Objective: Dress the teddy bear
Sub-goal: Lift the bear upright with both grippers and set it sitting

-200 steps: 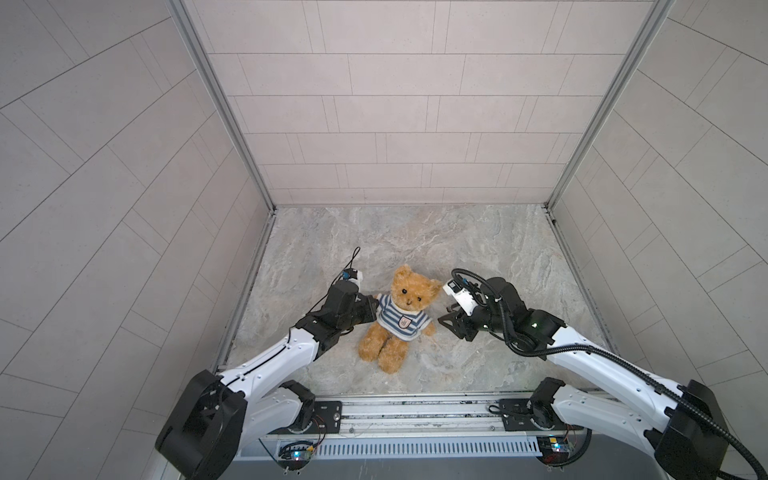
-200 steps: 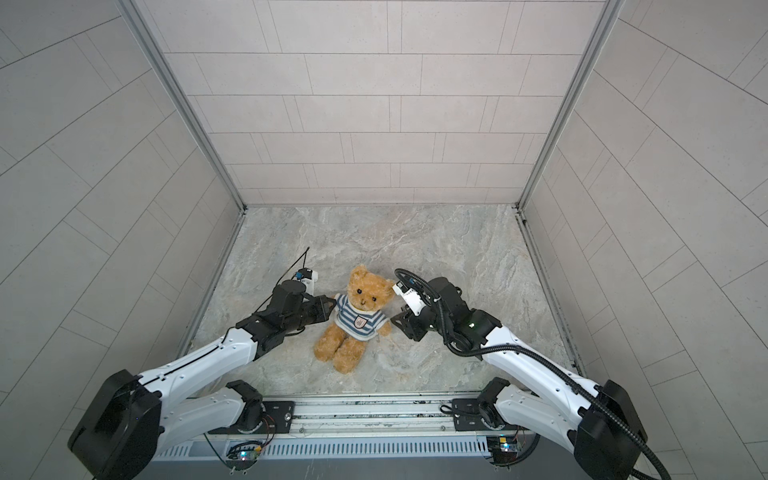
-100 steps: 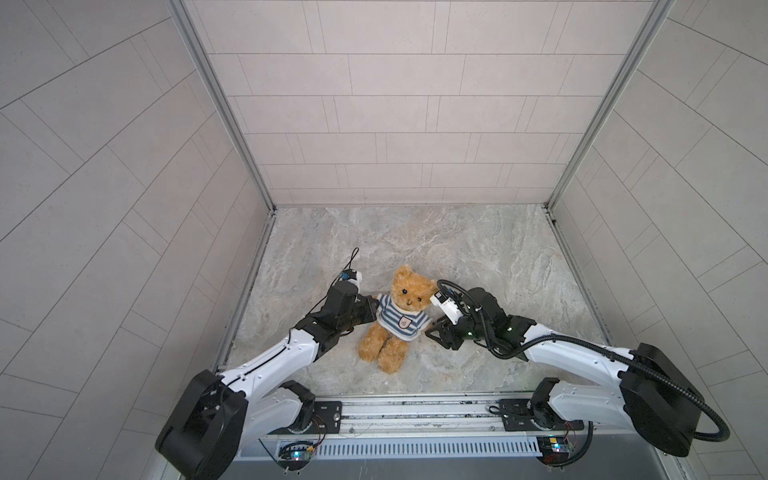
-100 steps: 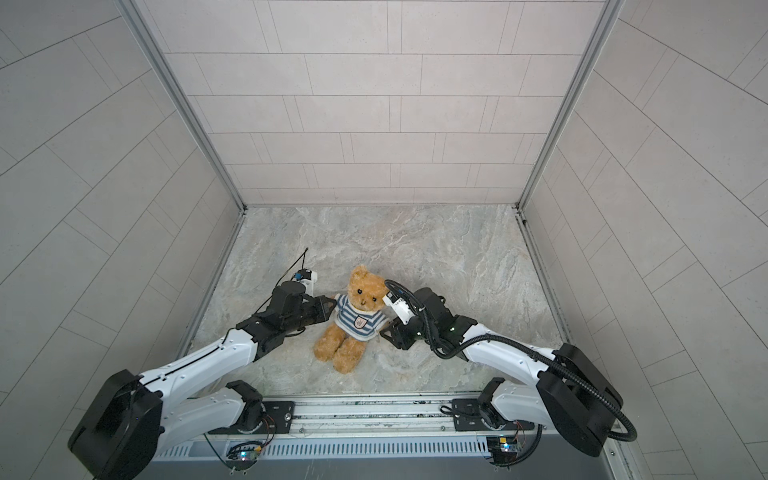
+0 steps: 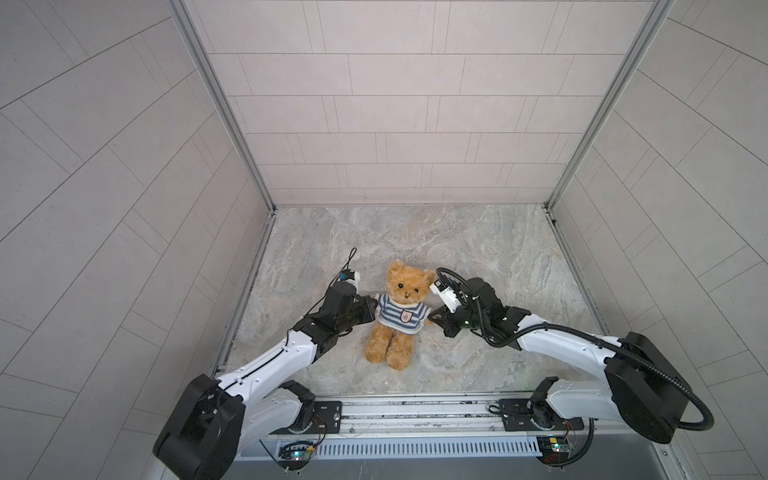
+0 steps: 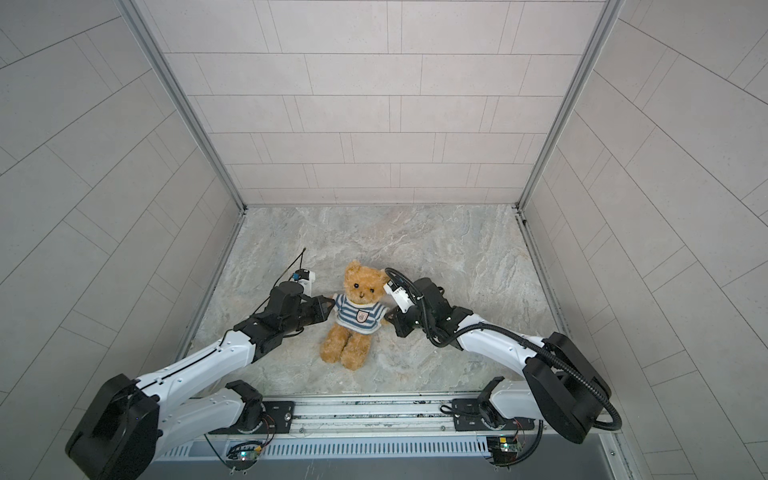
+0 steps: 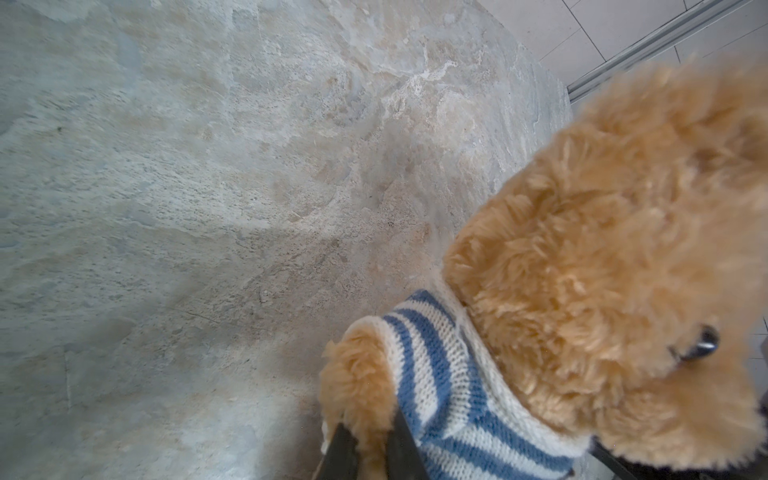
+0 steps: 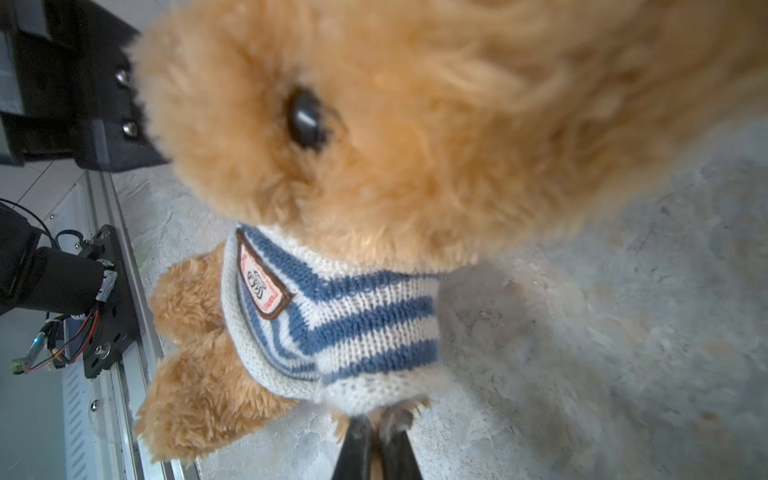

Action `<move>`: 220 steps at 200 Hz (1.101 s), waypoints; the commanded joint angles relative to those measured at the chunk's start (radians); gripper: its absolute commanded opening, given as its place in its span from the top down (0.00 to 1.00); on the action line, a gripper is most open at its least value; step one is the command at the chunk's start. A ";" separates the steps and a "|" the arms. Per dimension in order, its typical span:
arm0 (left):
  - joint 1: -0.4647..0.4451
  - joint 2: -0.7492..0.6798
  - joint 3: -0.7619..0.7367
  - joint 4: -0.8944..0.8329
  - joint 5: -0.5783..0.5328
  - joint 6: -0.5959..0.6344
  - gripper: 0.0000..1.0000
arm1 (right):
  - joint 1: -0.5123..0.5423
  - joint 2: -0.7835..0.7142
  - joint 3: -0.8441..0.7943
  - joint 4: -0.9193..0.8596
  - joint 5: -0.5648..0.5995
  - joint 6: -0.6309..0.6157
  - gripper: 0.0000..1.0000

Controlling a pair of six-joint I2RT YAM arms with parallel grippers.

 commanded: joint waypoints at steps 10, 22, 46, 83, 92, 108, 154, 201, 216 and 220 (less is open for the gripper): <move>0.003 -0.036 -0.044 -0.006 0.017 0.002 0.87 | -0.034 0.017 0.038 0.017 0.019 -0.007 0.99; 0.004 -0.050 -0.059 0.001 0.024 -0.007 0.86 | -0.038 0.032 0.065 0.016 0.019 -0.008 0.99; 0.003 -0.075 -0.085 0.010 0.031 -0.021 0.86 | -0.046 0.068 0.084 0.024 0.019 0.000 0.99; 0.003 -0.054 -0.091 0.039 0.036 -0.021 0.85 | -0.054 0.093 0.088 0.055 -0.007 0.022 0.95; 0.004 -0.044 -0.088 0.051 0.040 -0.023 0.85 | -0.054 0.090 0.085 0.053 -0.005 0.023 0.94; 0.003 -0.031 -0.083 0.066 0.044 -0.022 0.85 | -0.053 0.082 0.079 0.048 0.000 0.023 0.91; 0.003 -0.042 -0.080 0.066 0.045 -0.007 0.83 | -0.053 0.053 0.060 0.048 0.006 0.026 0.84; 0.003 -0.061 -0.075 0.059 0.038 -0.002 0.72 | -0.053 0.019 0.057 0.033 0.020 0.025 0.77; 0.003 -0.062 -0.069 0.056 0.035 0.000 0.70 | -0.053 0.007 0.055 0.027 0.025 0.025 0.75; 0.003 -0.062 -0.068 0.054 0.034 0.001 0.69 | -0.054 0.002 0.053 0.025 0.026 0.024 0.75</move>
